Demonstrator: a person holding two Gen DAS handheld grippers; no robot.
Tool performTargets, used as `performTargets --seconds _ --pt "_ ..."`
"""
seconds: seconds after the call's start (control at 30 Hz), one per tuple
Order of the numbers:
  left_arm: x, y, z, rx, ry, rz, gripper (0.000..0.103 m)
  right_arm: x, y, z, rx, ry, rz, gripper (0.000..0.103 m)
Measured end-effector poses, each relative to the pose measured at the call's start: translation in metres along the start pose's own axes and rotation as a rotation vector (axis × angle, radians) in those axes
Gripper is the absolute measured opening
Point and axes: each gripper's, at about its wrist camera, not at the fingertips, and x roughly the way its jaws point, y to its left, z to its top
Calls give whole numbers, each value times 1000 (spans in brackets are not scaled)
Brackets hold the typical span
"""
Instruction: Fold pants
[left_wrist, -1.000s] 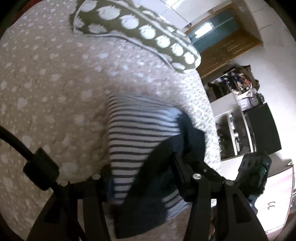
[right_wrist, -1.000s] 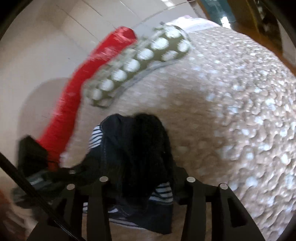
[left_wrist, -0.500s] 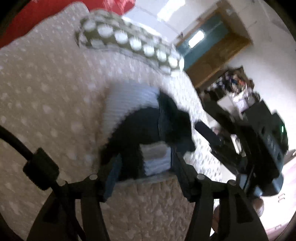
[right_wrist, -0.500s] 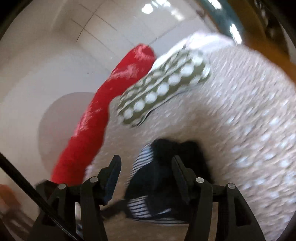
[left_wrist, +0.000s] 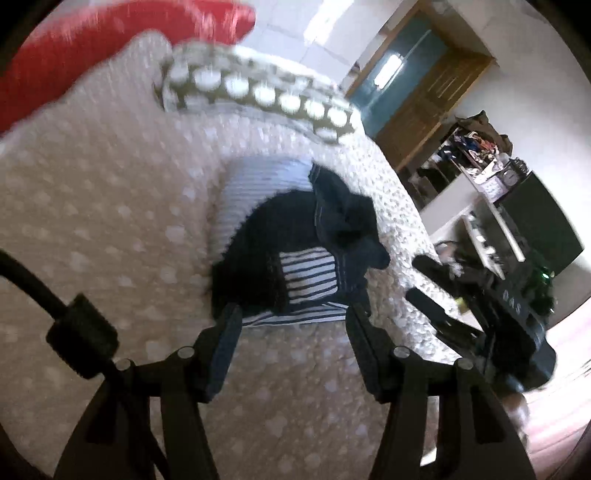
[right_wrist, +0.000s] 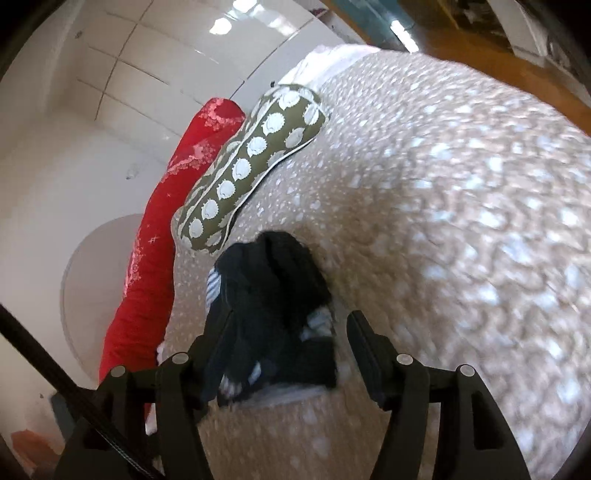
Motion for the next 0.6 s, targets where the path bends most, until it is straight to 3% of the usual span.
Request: performTargets --seconds 0.17,0.23,0.33,0.5,0.6 --pt "-55 -26 -16 115 -224 181 80 -28 28 -46 -179 -40 -106 69" --pt "-82 -34 -22 134 -330 244 85 -35 32 -60 -211 -39 -127 70" --pt "-111 -40 -27 129 -416 313 93 -37 40 -79 -246 -26 -143 70" --pt "-135 -47 -44 170 -495 380 98 -46 55 -99 -312 -35 -174 70" --pt "-135 -48 -51 199 -437 319 98 -51 65 -110 -344 -42 -190 71"
